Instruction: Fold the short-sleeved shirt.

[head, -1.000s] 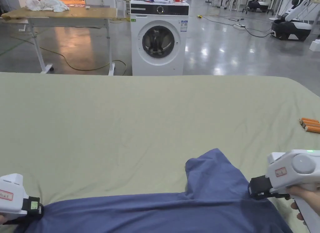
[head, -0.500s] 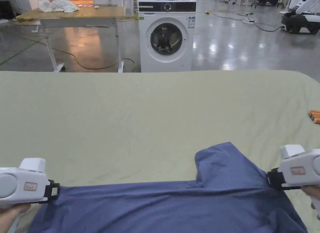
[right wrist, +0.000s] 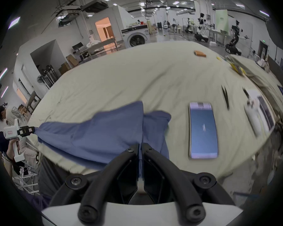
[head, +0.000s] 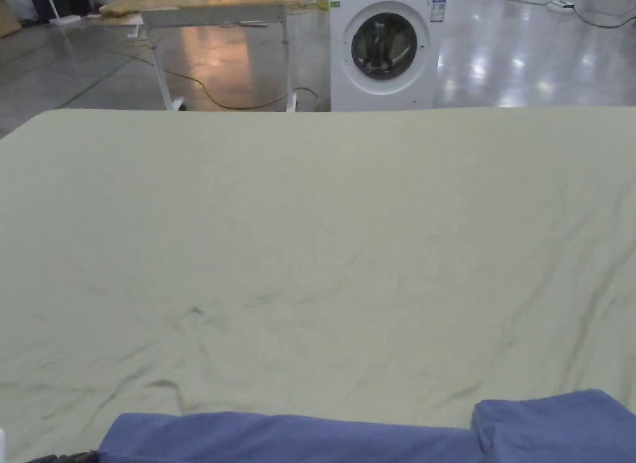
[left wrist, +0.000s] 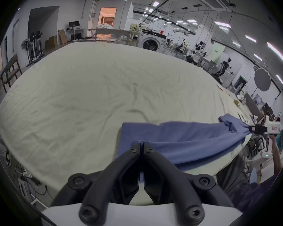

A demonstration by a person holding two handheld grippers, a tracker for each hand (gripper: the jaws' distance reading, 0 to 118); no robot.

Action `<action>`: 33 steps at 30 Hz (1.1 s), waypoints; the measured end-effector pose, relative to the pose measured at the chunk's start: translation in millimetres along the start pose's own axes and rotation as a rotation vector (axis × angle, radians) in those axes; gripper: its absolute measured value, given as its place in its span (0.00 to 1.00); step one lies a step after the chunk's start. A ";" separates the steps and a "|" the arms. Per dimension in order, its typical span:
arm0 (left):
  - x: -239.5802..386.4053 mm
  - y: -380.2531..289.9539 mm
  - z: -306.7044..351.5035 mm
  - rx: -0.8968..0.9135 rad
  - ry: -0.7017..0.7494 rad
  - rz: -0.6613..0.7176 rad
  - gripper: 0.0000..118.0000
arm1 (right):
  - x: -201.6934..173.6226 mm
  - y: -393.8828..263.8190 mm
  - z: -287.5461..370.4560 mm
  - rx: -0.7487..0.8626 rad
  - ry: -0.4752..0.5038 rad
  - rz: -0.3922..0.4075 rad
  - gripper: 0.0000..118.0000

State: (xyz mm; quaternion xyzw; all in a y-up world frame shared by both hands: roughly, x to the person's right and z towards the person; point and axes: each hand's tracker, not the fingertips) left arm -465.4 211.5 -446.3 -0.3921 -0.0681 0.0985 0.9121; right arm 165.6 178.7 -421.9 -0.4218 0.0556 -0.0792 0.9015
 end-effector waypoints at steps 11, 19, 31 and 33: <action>21.4 -12.4 -7.0 0.120 0.139 -0.135 0.75 | 13.1 -27.7 -9.1 0.080 -0.089 0.005 0.50; 106.1 -11.2 87.6 0.604 0.202 -0.341 0.75 | -54.4 22.2 59.8 0.492 0.002 0.086 0.52; 158.2 -19.1 145.3 0.827 0.157 -0.317 0.57 | -130.0 42.8 87.4 0.728 0.096 0.236 0.47; 168.3 -19.5 146.5 0.818 0.139 -0.345 0.35 | -137.0 42.4 87.0 0.720 0.074 0.262 0.13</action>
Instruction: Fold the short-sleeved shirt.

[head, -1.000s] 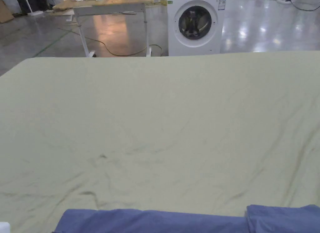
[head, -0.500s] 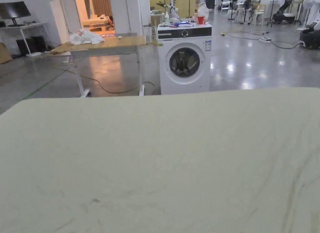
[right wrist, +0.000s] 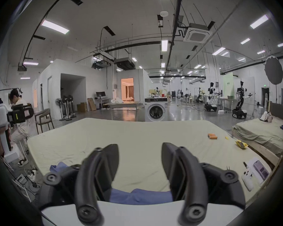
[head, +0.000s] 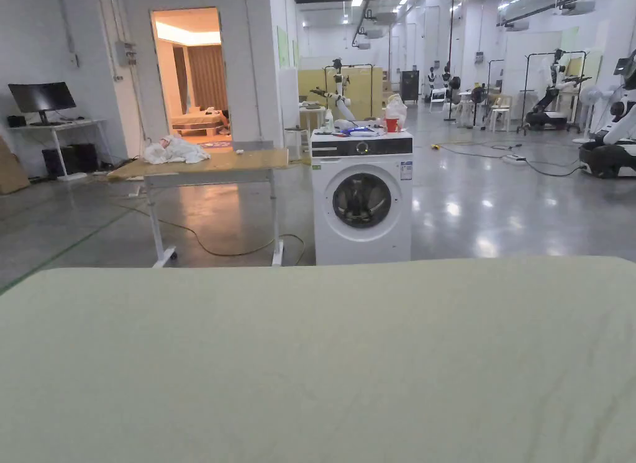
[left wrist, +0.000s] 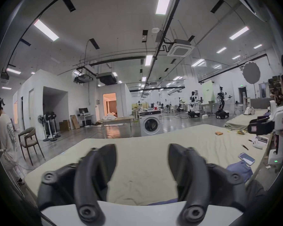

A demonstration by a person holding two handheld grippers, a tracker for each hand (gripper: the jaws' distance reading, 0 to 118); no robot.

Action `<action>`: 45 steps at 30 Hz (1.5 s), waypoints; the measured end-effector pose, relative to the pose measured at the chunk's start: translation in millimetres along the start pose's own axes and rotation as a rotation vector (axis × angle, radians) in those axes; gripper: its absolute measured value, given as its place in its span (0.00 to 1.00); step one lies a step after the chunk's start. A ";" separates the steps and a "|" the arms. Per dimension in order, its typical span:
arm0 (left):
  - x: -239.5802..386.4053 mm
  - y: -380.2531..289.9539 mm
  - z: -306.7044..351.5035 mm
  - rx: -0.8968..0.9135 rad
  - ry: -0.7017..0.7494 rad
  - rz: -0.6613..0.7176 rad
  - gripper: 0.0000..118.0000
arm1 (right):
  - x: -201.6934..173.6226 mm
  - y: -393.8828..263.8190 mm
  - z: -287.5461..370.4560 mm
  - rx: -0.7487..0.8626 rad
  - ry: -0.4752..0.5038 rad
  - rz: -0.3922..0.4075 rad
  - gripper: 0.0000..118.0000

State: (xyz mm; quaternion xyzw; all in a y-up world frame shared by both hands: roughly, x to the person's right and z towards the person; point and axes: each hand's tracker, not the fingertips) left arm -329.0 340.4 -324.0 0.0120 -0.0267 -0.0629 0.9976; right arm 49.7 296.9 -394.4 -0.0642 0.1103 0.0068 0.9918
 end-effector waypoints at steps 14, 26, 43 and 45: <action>25.2 13.4 -2.4 -0.017 -0.027 -0.009 0.00 | -7.1 -12.0 -5.1 0.015 0.020 -0.022 0.00; -101.0 -70.9 -62.8 -0.362 -0.080 0.400 0.21 | 13.6 -44.4 4.3 -0.069 0.004 -0.077 0.00; -198.3 -235.7 -161.8 -0.689 -0.131 1.090 0.56 | 22.9 -53.0 13.6 -0.146 -0.028 -0.191 0.00; -196.9 -244.4 -168.2 -0.715 -0.122 1.131 0.19 | 23.1 -53.4 15.0 -0.149 -0.034 -0.189 0.00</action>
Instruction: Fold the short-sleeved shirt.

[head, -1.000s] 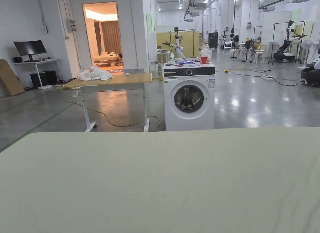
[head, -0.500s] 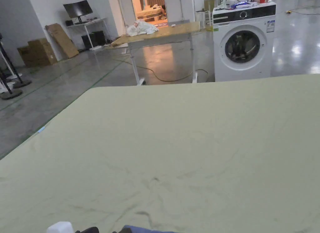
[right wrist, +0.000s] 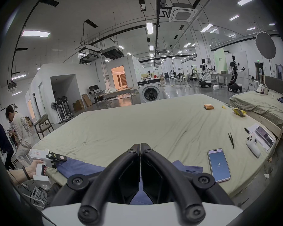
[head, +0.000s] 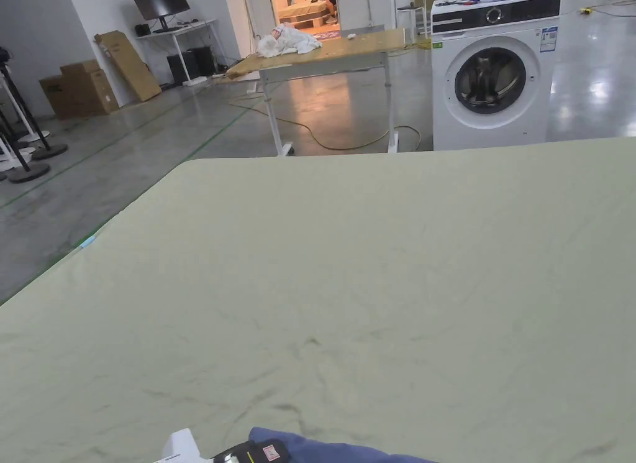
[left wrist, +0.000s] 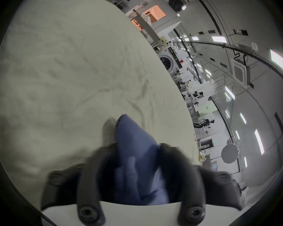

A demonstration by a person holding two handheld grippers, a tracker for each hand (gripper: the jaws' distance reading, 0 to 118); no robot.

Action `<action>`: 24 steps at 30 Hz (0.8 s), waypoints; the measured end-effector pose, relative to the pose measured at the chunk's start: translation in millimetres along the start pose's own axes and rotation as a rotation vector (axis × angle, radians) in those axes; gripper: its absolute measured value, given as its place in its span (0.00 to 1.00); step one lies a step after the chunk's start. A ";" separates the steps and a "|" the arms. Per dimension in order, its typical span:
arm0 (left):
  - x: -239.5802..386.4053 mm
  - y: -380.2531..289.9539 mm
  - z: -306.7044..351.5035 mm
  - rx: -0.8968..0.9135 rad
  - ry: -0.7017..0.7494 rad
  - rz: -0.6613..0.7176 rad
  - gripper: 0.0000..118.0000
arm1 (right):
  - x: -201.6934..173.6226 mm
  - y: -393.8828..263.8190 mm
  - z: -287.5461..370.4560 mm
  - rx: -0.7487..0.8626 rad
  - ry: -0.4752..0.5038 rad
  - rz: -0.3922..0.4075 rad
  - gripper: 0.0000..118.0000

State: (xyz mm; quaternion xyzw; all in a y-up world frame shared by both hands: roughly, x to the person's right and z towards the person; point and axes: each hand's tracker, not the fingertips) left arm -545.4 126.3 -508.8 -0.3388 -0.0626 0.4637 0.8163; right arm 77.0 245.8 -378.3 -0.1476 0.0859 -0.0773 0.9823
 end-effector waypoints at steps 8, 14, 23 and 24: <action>11.8 0.1 20.2 0.080 0.009 -0.002 0.05 | 5.6 -2.0 3.9 -0.016 -0.011 -0.002 0.00; 22.4 31.2 78.8 0.208 0.148 -0.037 0.05 | 5.4 -4.3 3.7 -0.018 0.001 -0.001 0.00; 115.8 -26.3 85.7 0.198 0.184 -0.345 0.05 | 1.3 -8.0 -8.4 -0.034 0.042 -0.067 0.00; 127.9 -42.7 72.2 0.164 0.150 -0.370 0.05 | -0.3 -7.2 -8.7 -0.032 0.054 -0.088 0.00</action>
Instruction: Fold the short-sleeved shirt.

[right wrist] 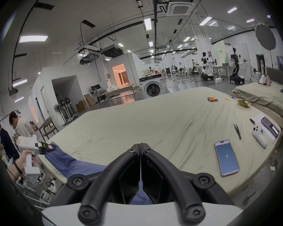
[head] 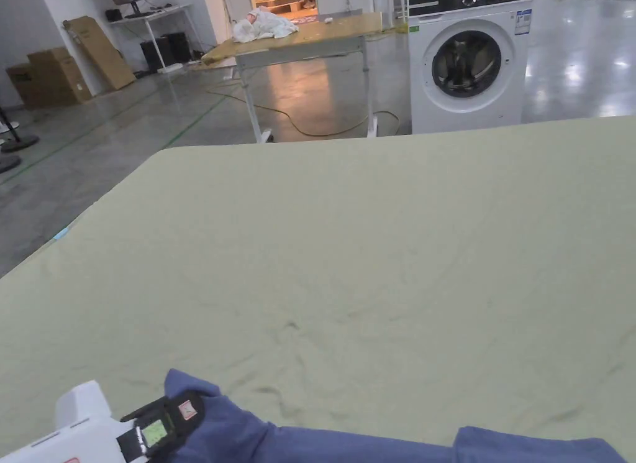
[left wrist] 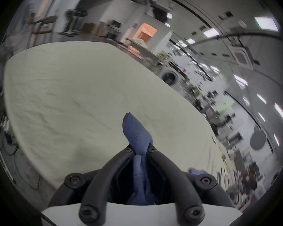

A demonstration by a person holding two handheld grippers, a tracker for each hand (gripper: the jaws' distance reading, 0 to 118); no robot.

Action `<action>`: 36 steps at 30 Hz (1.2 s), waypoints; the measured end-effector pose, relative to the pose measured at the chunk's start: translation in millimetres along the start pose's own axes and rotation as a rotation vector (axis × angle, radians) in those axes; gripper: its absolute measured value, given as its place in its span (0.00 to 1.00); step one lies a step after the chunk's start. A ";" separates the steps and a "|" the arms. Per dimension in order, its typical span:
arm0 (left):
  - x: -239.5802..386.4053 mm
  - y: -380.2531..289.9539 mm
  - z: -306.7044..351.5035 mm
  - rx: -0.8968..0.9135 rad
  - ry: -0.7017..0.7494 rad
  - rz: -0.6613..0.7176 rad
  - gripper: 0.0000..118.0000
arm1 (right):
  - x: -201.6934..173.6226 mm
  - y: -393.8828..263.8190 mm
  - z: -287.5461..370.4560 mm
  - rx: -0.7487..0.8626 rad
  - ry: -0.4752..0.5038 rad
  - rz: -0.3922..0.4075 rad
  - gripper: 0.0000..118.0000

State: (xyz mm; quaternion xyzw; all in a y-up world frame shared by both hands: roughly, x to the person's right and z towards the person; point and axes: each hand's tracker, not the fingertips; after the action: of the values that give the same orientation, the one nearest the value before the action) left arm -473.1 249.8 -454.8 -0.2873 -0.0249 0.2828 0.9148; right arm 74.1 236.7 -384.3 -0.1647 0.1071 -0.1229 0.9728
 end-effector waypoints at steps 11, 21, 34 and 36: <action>110.1 -85.2 -110.6 -0.240 -0.092 -0.116 0.18 | -5.7 1.2 18.8 0.053 0.015 -0.086 0.00; 96.7 -73.1 -87.1 -0.173 -0.143 -0.129 0.03 | 1.7 -9.2 13.7 0.033 0.012 -0.093 0.00; 103.0 -118.8 -133.0 -0.392 -0.198 -0.229 0.03 | -4.9 -11.4 12.3 0.006 0.017 -0.087 0.00; 87.7 -99.9 -107.8 -0.329 -0.198 -0.226 0.16 | -3.7 -11.5 10.0 0.001 0.020 -0.088 0.00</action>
State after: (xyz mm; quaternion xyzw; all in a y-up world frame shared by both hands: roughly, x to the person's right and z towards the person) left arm -326.8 173.8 -501.0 -0.3989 -0.1923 0.1973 0.8746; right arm 70.7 230.2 -370.5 -0.1678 0.1092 -0.1674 0.9654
